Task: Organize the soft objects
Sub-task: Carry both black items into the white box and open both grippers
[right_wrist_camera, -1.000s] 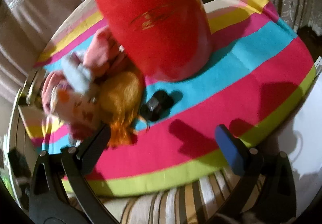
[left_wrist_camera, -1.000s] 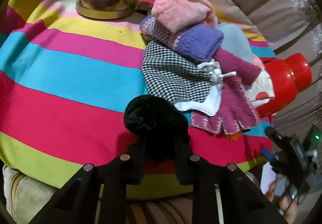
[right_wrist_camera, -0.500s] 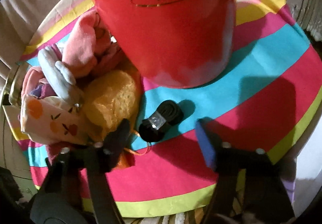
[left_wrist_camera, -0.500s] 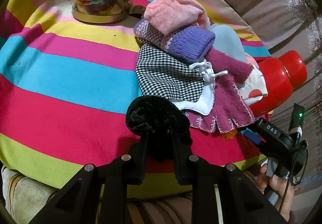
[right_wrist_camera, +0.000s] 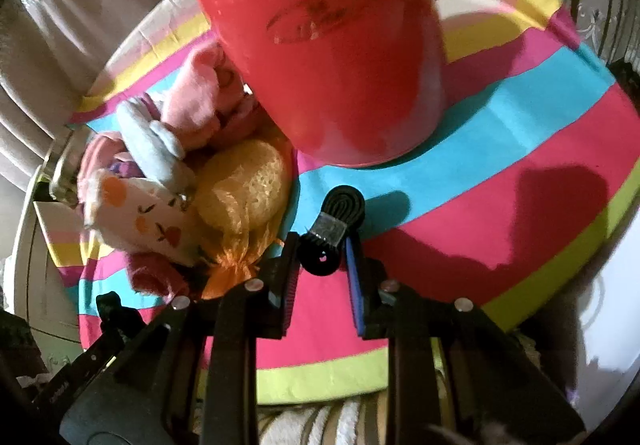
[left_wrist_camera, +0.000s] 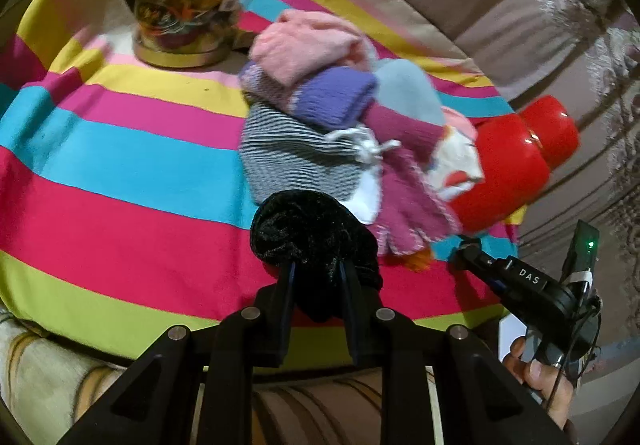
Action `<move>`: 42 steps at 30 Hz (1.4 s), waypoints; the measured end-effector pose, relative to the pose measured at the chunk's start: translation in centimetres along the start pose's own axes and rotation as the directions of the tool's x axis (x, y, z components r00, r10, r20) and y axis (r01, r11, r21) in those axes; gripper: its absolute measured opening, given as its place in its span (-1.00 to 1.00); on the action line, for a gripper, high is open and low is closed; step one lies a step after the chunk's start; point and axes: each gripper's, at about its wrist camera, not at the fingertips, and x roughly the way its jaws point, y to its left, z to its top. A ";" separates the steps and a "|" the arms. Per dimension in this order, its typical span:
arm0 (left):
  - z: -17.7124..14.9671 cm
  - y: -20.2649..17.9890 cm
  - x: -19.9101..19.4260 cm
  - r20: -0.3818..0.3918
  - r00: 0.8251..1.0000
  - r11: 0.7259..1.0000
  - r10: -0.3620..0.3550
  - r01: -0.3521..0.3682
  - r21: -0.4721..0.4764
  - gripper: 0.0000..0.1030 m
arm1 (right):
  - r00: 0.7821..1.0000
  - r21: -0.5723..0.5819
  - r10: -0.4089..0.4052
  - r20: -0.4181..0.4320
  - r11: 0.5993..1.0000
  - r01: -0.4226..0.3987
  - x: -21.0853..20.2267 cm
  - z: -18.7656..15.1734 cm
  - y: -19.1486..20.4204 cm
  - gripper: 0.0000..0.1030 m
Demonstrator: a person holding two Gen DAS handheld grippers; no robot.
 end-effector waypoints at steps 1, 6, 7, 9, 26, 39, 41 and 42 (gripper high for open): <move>-0.2 -0.5 -0.2 0.003 1.000 1.000 -0.012 0.012 0.007 -0.56 | 1.000 -0.004 0.003 0.009 1.000 -0.003 -0.5 -0.5 0.2 -0.49; -1.1 -3.3 -1.2 0.004 0.998 0.996 -0.068 0.068 0.051 -0.56 | 0.998 0.008 0.026 0.063 1.000 -0.026 -4.0 -1.7 -1.3 -0.49; -1.3 -4.2 -1.4 -0.001 0.996 0.994 -0.086 0.085 0.065 -0.56 | 0.997 0.013 0.029 0.071 0.999 -0.030 -4.9 -2.1 -1.1 -0.49; -1.7 -5.4 -1.4 -0.011 0.994 0.991 -0.106 0.106 0.082 -0.56 | 0.996 0.020 0.031 0.087 0.999 -0.033 -6.3 -2.6 -2.0 -0.49; -8.6 -22.0 1.2 -0.223 0.931 0.894 -0.289 0.346 0.286 -0.56 | 0.967 0.125 -0.175 0.185 0.980 0.154 -17.7 -4.7 -13.4 -0.49; -12.1 -27.5 2.5 -0.314 0.898 0.835 -0.307 0.413 0.363 0.36 | 0.892 0.268 -0.410 0.190 0.896 0.355 -21.2 -5.6 -19.4 0.59; -11.9 -27.2 2.4 -0.304 0.905 0.841 -0.299 0.400 0.365 0.37 | 0.872 0.259 -0.436 0.223 0.889 0.378 -21.6 -5.7 -19.3 0.59; -11.7 -26.9 2.5 -0.298 0.908 0.845 -0.294 0.393 0.362 0.37 | 0.867 0.250 -0.442 0.230 0.888 0.387 -21.7 -5.7 -19.2 0.59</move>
